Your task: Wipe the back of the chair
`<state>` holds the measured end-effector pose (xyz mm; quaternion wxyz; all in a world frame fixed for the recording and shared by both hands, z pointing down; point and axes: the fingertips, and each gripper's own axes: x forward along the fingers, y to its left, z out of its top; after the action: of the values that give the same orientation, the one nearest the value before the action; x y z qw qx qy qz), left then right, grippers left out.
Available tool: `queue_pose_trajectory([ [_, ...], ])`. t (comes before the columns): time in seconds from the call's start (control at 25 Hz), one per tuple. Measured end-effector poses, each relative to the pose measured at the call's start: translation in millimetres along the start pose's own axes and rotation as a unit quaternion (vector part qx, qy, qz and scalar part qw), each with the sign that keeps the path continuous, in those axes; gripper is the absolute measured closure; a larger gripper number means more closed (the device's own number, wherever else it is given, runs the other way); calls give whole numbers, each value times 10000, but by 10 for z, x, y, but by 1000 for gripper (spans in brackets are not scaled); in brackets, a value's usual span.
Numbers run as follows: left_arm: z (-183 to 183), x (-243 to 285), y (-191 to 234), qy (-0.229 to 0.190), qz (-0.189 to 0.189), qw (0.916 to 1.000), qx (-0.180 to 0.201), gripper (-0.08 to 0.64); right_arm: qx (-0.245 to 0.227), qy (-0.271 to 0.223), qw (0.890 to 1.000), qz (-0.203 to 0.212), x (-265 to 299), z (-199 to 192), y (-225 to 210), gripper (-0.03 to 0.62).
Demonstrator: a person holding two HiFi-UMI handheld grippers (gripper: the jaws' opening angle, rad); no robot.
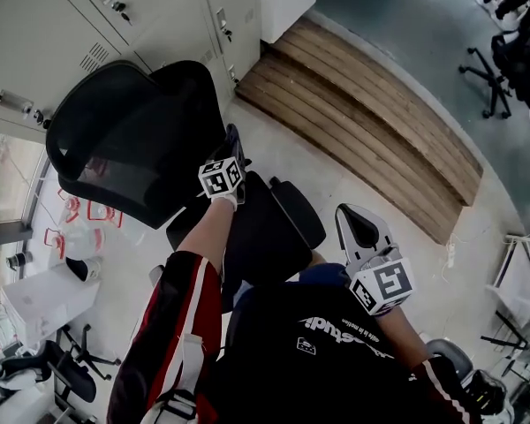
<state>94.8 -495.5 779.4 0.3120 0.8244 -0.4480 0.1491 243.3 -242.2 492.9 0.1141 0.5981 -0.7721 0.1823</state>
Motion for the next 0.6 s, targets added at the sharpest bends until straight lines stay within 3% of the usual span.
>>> queue_pose_trajectory([
  [0.28,-347,52,348,164,315,9993,-121,500,-181,110,9996,180,247,-48,7,577],
  [0.6,-399,-97,600,199,446,9986,-223,500,-240,210,9989,329,356,-74,169,577],
])
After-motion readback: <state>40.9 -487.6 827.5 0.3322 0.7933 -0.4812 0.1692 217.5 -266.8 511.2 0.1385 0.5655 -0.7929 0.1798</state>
